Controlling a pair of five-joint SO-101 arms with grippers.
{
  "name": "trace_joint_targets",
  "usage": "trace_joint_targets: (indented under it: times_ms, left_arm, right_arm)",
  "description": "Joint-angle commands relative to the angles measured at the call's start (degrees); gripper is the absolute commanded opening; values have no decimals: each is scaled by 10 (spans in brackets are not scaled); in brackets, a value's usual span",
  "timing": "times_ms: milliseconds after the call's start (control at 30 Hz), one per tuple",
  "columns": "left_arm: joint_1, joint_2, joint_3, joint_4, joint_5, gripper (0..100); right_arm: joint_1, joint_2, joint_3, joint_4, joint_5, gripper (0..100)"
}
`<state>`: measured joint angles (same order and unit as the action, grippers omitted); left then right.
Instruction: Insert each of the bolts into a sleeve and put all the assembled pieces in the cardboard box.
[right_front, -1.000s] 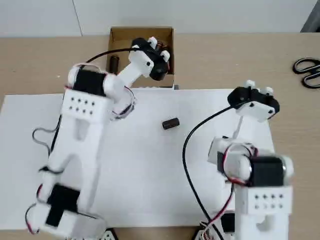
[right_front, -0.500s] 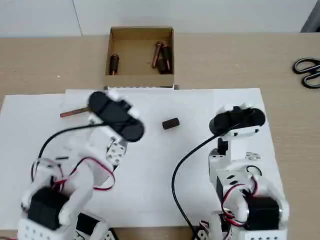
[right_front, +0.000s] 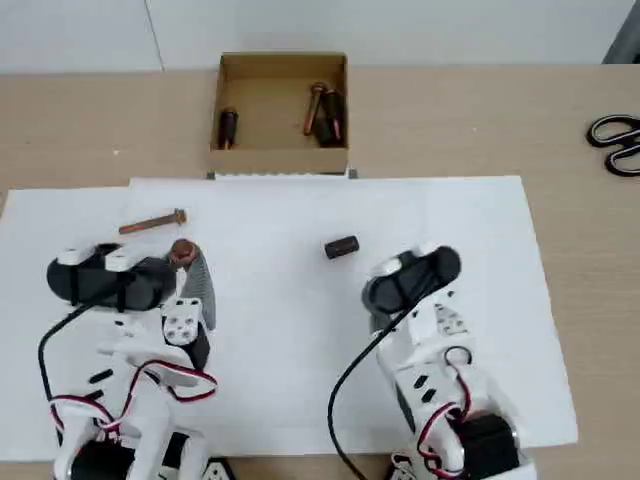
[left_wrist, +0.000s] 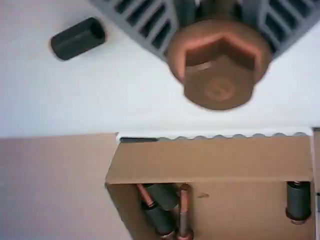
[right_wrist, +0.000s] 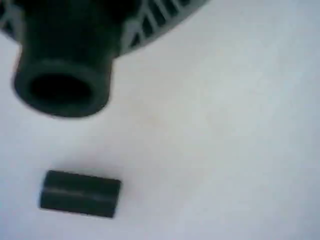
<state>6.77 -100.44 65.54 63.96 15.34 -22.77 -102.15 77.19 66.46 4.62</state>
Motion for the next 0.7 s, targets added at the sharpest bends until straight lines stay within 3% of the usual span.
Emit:
trace_joint_targets:
  times_ms: [0, 167, 467, 667]
  left_arm:
    - [2, -44, 27, -20, 95, 5]
    - [3, -35, 30, -21, 181, 5]
    - [6, -35, 30, -21, 187, 5]
    - [78, -35, 29, -30, 223, 5]
  right_arm:
    - [-51, -19, 16, -34, 4, 2]
    - [-102, -17, 37, -92, 7, 2]
    - [-221, -17, 86, -153, 7, 2]
    - [-258, -17, 123, -198, 7, 2]
